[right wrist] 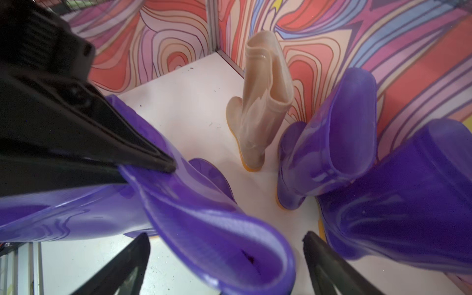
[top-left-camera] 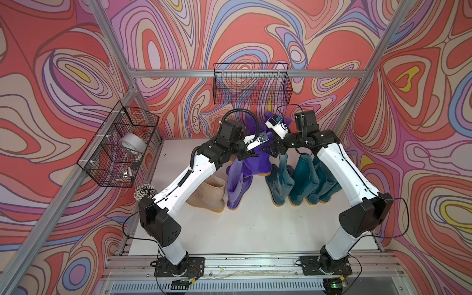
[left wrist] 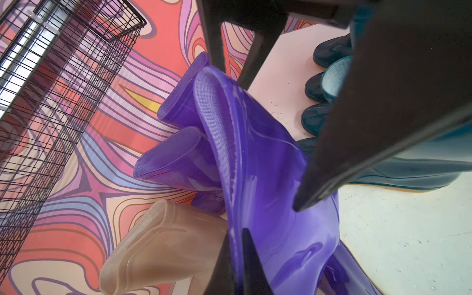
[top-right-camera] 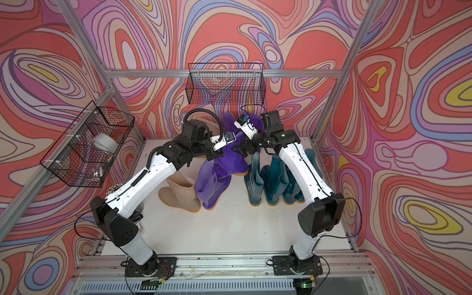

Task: Match and arrange rain boots in pairs
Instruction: Move the rain boot to the center of the board.

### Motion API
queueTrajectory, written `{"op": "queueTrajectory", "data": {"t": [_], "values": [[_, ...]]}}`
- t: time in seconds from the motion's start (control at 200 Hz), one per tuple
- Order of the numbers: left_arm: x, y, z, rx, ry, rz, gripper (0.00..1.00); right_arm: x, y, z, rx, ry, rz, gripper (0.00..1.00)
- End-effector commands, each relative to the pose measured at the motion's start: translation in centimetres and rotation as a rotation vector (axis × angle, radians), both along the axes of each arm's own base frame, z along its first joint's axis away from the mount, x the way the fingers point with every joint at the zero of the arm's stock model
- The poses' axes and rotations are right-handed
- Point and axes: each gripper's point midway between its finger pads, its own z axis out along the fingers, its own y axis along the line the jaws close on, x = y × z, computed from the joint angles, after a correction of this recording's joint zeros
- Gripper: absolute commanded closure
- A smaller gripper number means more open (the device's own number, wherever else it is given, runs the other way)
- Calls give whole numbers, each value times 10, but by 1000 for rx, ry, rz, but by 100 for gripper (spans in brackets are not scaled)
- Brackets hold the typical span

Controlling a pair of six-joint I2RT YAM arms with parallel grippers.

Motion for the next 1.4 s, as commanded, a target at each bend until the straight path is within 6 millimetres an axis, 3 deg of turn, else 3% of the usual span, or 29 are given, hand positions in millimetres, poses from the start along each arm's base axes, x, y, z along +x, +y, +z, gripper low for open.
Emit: {"op": "queueTrajectory", "data": {"t": [0.0,0.105,0.145,0.366,0.386,0.521,0.566,0.606,0.666,0.701,0.796,0.901,1.031,1.127,1.197,1.397], "values": [[-6,3,47,-83,-111,-20,100,-8,19,5,80,57,148,14],[-3,4,46,-80,-111,-14,100,-17,29,7,140,127,211,34],[-3,3,47,-86,-113,-14,100,-19,30,4,152,149,216,36],[0,4,55,-106,-133,1,100,-26,26,1,181,159,173,94],[1,4,55,-117,-128,8,100,-30,25,12,195,134,163,100],[8,8,67,-168,-146,69,100,-19,21,29,257,98,41,100],[12,12,71,-176,-158,101,88,-14,19,36,282,79,-10,100],[15,17,77,-189,-170,139,68,-9,16,43,309,71,-70,100],[17,26,88,-217,-190,194,16,-3,13,52,326,51,-152,100],[20,33,97,-242,-212,240,1,-1,12,58,334,44,-202,100],[18,55,121,-286,-246,347,0,1,18,66,291,31,-312,100],[12,87,141,-326,-246,502,0,11,8,76,295,50,-485,100],[-14,114,143,-385,-170,591,0,7,10,82,318,55,-528,100],[-35,127,133,-432,-60,632,4,5,7,85,311,45,-574,100],[-53,122,118,-465,87,608,6,3,3,88,313,44,-605,100],[-87,98,48,-429,465,629,26,-9,-8,92,315,22,-665,100]]}}
